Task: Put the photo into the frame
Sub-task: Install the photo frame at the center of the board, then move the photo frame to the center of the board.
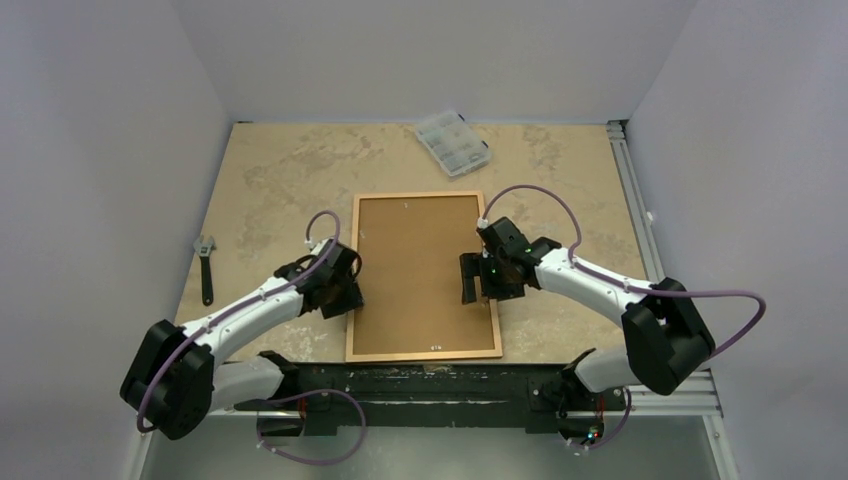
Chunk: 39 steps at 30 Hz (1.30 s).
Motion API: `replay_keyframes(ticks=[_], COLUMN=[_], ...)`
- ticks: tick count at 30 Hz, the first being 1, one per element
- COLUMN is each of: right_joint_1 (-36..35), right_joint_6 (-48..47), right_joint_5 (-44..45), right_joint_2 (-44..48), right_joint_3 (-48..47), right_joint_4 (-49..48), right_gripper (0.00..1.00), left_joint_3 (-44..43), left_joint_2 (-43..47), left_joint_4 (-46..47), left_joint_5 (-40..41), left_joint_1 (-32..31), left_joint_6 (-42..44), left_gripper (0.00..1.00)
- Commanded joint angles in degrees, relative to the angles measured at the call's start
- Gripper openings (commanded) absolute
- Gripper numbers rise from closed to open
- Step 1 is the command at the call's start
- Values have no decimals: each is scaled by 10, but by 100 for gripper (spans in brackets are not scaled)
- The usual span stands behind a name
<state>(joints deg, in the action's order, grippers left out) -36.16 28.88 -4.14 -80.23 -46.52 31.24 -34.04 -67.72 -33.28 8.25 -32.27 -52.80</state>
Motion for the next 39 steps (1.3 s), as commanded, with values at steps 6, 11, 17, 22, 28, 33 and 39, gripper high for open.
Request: replay_keyframes(ticks=[6, 11, 17, 22, 28, 33, 39], right_joint_1=[89, 99, 100, 99, 99, 100, 100], right_joint_6=[-12, -15, -5, 12, 32, 48, 36], right_joint_5=[-98, -130, -145, -154, -170, -158, -67], right_joint_2=[10, -3, 12, 43, 110, 165, 137], right_joint_3=[17, 25, 49, 76, 113, 138, 97], right_joint_4=[-46, -60, -65, -60, -34, -17, 1], right_gripper=[84, 84, 84, 83, 82, 83, 88], left_joint_3=[28, 37, 55, 57, 58, 72, 60], left_joint_2=[66, 33, 8, 7, 35, 49, 63], left_joint_4=[56, 113, 182, 192, 154, 131, 77], left_joint_5=[-56, -108, -162, -180, -150, -109, -56], left_joint_1=[21, 23, 22, 8, -48, -110, -118], left_joint_6=[-6, -7, -24, -38, -70, -121, -134], left_gripper=[83, 86, 86, 86, 85, 85, 87])
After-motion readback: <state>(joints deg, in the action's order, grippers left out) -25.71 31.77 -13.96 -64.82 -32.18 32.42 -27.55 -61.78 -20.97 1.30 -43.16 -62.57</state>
